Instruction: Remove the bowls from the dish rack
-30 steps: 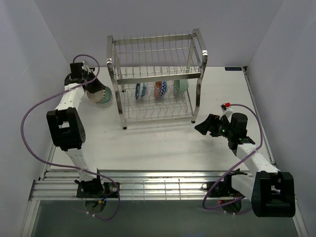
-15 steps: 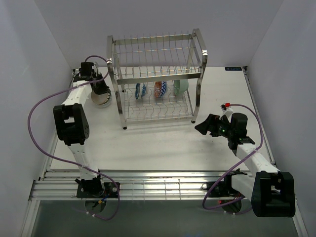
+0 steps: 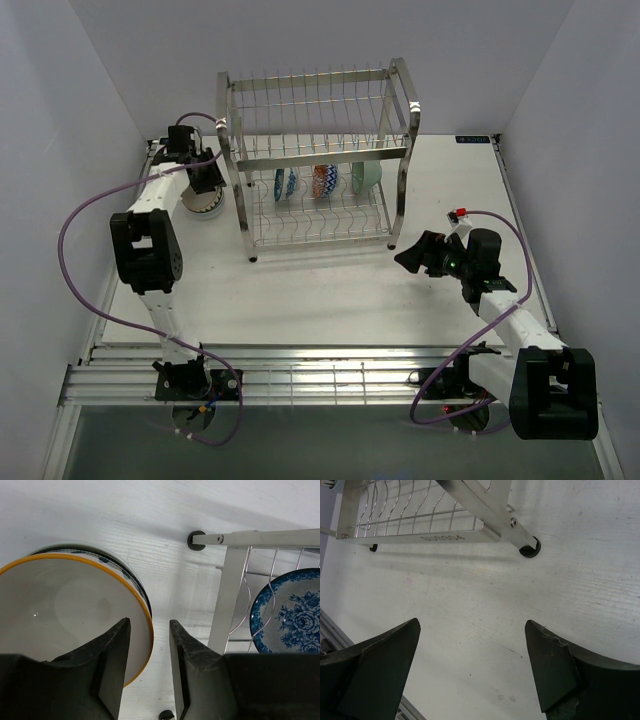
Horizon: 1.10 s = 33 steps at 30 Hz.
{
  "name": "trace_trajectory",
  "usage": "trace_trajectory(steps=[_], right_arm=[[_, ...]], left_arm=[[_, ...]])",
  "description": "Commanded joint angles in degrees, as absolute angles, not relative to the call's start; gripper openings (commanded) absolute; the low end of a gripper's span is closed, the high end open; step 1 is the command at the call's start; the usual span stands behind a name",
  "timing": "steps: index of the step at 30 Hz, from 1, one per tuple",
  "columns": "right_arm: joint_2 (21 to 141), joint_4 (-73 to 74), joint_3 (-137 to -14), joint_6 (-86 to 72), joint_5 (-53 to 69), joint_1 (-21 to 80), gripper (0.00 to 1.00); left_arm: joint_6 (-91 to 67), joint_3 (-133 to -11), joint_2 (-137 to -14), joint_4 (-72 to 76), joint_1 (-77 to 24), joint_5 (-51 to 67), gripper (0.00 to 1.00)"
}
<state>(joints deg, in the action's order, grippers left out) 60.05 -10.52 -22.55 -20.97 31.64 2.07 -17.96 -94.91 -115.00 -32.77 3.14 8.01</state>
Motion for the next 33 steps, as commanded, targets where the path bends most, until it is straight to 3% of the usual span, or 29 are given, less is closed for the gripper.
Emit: trace_trajectory(steps=[1, 7, 16, 23, 30, 33], right_arm=[[60.38, -12.04, -22.50, -20.39, 31.55, 2.46, 0.91], [60.38, -11.60, -22.67, -20.30, 31.29, 2.37, 0.91], [60.21, -10.64, -22.85, -19.95, 29.71, 2.46, 0.91], [59.85, -9.76, -22.59, -19.86, 29.62, 2.37, 0.91], [59.94, -9.40, -22.68, -19.77, 29.35, 2.46, 0.91], [60.64, -9.84, -22.59, -20.04, 30.41, 2.46, 0.91]], left_arm=[[-17.23, -97.82, -113.12, -32.78, 2.64, 5.98, 0.48], [-17.14, -97.91, -112.15, -32.87, 2.64, 5.72, 0.49], [-18.45, -92.38, -100.21, -31.65, 2.72, 2.55, 0.60], [-21.53, -79.38, -85.89, -29.27, 3.43, 6.94, 0.61], [-26.80, -54.72, -63.13, -17.94, 3.25, 19.22, 0.60], [-27.33, -49.67, -56.26, -14.42, 3.16, 20.91, 0.60]])
